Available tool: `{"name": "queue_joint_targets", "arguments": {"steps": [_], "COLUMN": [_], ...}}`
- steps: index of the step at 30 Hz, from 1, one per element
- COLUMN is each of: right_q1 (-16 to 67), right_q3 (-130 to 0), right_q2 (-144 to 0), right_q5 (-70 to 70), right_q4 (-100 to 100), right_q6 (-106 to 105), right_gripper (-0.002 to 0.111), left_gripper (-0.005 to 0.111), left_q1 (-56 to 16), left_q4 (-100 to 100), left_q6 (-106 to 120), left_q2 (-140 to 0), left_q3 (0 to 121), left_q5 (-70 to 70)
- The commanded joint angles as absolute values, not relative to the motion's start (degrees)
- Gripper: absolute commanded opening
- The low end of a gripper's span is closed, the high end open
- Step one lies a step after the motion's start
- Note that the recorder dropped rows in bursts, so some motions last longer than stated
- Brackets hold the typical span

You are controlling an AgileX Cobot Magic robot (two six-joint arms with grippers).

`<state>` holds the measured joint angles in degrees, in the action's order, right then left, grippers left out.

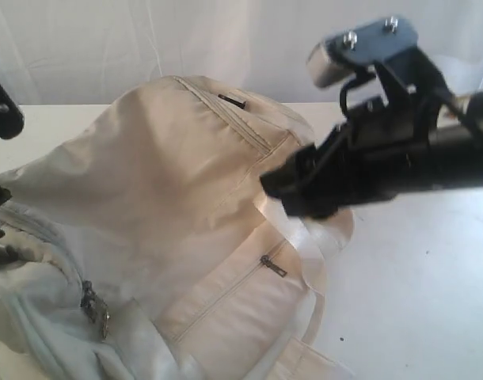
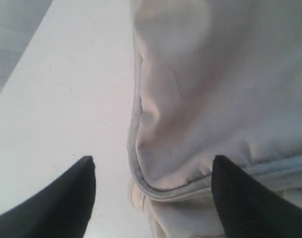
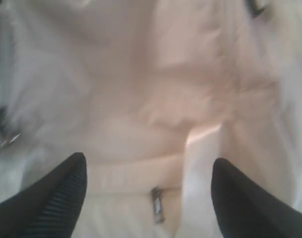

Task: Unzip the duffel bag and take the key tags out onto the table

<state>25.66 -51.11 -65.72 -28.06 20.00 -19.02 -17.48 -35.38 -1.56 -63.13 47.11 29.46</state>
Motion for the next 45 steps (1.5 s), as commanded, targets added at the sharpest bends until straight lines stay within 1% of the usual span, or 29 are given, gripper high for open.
{"name": "queue_joint_targets", "arguments": {"steps": [1,3,6,9,11,13,17,19,20,21,22,23,24,25,26,33,39,45], "right_q1": [24.0,22.5,20.4,18.8,17.5,16.9,16.9,16.9,16.9,16.9,16.9,16.9,16.9,16.9,16.9,16.4,13.8,10.4], "right_q3": [-63.0,-69.9,-79.5,-87.5,-94.5,-99.8,-103.3,-103.3,-103.3,-103.3,-103.3,-103.3,-103.3,-103.3,-103.3,-103.2,-102.7,-94.8], "right_q2": [-72.1,-77.1,-84.7,-92.3,-99.6,-105.1,-111.4,-112.8,-113.5,-114.1,-114.9,-115.3,-115.8,-116.1,-116.1,-114.0,-110.7,-102.6], "right_q5": [-29.8,-34.6,-40.7,-47.1,-53.8,-57.4,-57.1,-57.1,-57.3,-57.4,-57.4,-57.4,-57.2,-57.2,-57.2,-59.8,-64.9,-63.3], "right_q4": [4.7,1.8,1.6,2.1,6.0,7.8,8.6,8.2,7.9,7.9,7.9,7.9,7.9,7.9,7.9,6.3,6.2,5.5], "right_q6": [-6.3,-5.2,-7.5,-10.9,-15.4,-18.5,-19.3,-19.3,-19.1,-19.1,-18.8,-18.6,-17.5,-17.5,-17.4,-15.0,-13.0,-13.0], "right_gripper": [0.066,0.066,0.066,0.063,0.063,0.064,0.064,0.063,0.061,0.055,0.044,0.032,0.015,0.002,0.0,0.0,0.0,0.0], "left_gripper": [0.072,0.072,0.072,0.072,0.072,0.072,0.072,0.072,0.072,0.072,0.072,0.072,0.072,0.072,0.072,0.072,0.072,0.072], "left_q1": [-17.4,-17.4,-17.4,-17.4,-17.4,-17.4,-17.4,-17.4,-17.4,-17.4,-17.4,-17.4,-17.4,-17.4,-17.4,-17.4,-17.4,-17.4], "left_q4": [-18.8,-10.5,-3.2,-1.3,-0.7,1.7,6.6,9.5,10.9,12.7,13.9,15.0,15.4,15.6,15.6,15.6,15.4,15.4], "left_q6": [-3.1,-3.3,-3.1,-2.8,-2.9,-3.0,-3.2,-3.2,-3.2,-3.2,-3.2,-3.2,-3.2,-3.2,-3.2,-3.3,-5.1,-6.5], "left_q2": [-59.3,-58.0,-56.3,-54.3,-51.1,-47.5,-41.8,-41.3,-41.3,-41.4,-41.4,-41.4,-41.4,-41.4,-41.4,-41.4,-41.5,-42.2], "left_q3": [54.7,58.7,60.7,59.0,55.8,52.1,44.2,40.6,39.1,37.6,36.4,35.7,35.0,34.6,34.5,31.9,29.7,29.7], "left_q5": [40.3,48.2,57.8,60.9,61.2,60.9,55.3,52.6,51.3,49.9,48.2,47.2,46.7,46.2,46.2,40.6,36.8,34.1]}}
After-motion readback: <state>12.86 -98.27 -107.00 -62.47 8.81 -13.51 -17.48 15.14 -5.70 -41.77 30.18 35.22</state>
